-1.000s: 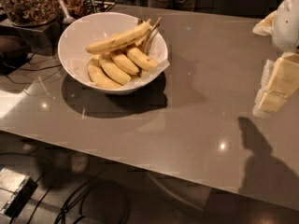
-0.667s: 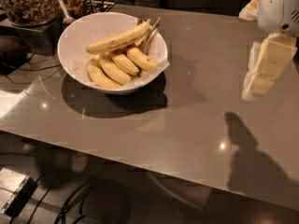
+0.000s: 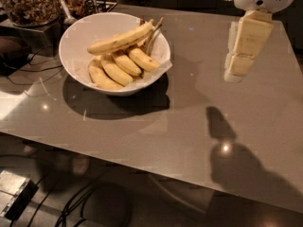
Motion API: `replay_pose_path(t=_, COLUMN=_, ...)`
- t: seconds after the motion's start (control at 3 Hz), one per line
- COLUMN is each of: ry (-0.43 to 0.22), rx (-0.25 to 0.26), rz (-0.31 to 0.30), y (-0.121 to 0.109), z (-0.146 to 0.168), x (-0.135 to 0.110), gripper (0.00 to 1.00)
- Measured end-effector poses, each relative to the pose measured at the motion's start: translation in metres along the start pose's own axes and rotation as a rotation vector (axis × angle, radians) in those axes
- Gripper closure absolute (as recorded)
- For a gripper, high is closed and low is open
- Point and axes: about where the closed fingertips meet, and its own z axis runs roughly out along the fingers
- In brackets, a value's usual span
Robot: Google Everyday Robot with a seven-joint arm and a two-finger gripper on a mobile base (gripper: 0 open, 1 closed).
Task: Pick banana from white bowl
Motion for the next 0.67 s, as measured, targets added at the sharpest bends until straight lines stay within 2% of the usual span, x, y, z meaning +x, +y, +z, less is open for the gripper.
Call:
replay_pose_path(t=0.33, ry=-0.014, rx=0.019, rz=-0.006, y=-0.004, z=-0.001, x=-0.005, gripper=0.00)
replay_pose_path(t=0.67, ry=-0.035, rx=0.026, rz=-0.042, y=-0.023, z=0.010, x=-0.030, gripper=0.00)
